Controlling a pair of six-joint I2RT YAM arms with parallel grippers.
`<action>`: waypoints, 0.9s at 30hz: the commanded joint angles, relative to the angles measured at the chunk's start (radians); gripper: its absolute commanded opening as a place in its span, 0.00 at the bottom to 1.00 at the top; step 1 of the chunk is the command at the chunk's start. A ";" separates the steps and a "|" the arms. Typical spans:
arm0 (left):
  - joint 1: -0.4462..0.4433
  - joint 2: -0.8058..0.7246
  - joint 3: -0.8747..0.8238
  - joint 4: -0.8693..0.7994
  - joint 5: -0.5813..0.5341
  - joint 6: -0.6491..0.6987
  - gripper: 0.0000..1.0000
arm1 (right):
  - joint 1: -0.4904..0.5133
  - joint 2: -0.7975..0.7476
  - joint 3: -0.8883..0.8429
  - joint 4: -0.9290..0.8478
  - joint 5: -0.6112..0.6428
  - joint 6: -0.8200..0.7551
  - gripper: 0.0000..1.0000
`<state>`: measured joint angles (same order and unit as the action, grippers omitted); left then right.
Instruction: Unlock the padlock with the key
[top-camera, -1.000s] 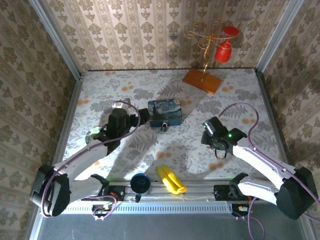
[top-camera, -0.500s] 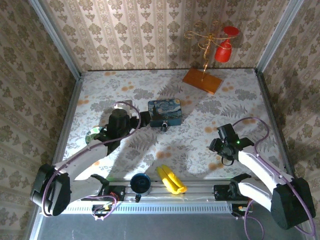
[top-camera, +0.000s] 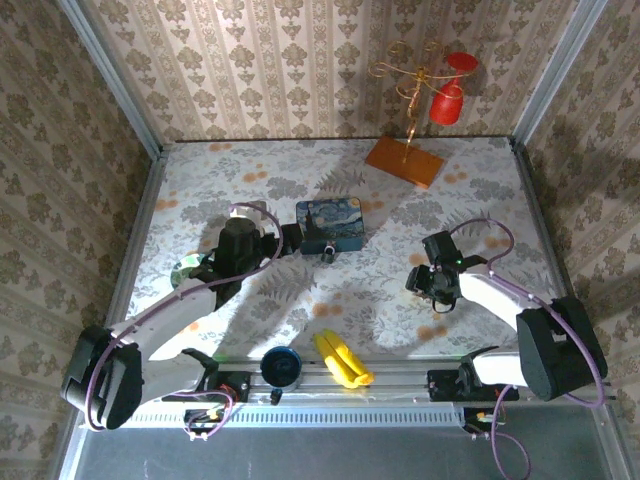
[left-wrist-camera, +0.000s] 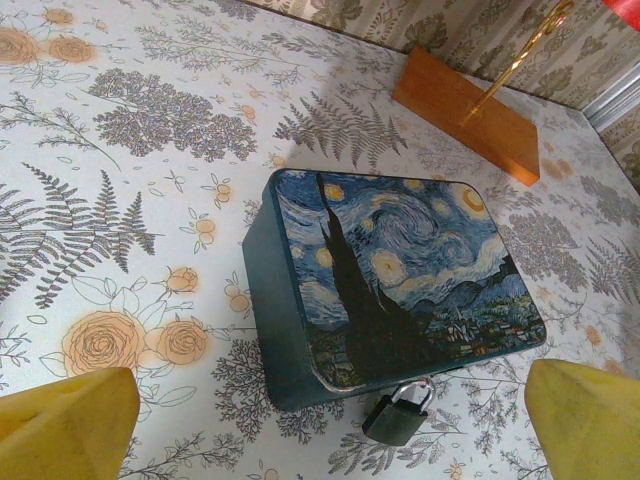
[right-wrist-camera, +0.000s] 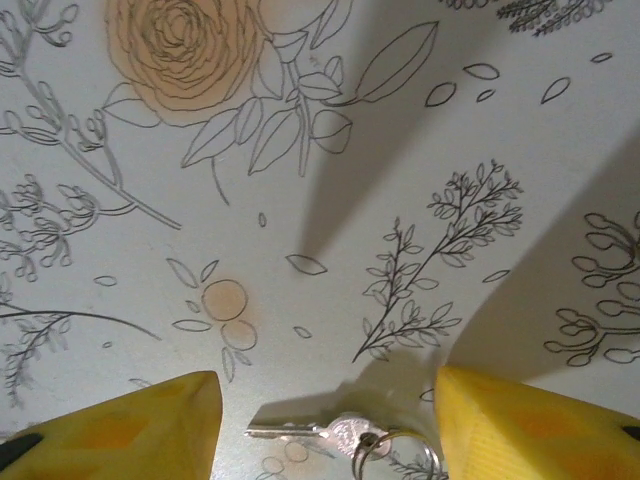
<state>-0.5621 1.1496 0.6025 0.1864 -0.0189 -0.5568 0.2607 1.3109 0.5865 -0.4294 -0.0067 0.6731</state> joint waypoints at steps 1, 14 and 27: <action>0.003 -0.008 0.002 0.009 0.004 -0.009 1.00 | 0.037 0.015 0.034 -0.065 -0.022 0.010 0.57; 0.002 0.032 0.022 0.027 0.019 -0.016 1.00 | 0.208 0.008 0.065 -0.142 -0.003 0.093 0.57; 0.002 0.036 0.035 0.029 0.028 -0.001 1.00 | 0.212 -0.014 0.079 -0.201 0.100 0.088 0.54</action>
<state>-0.5621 1.1809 0.6083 0.1928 -0.0032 -0.5571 0.4717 1.2869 0.6483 -0.5964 0.0517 0.7406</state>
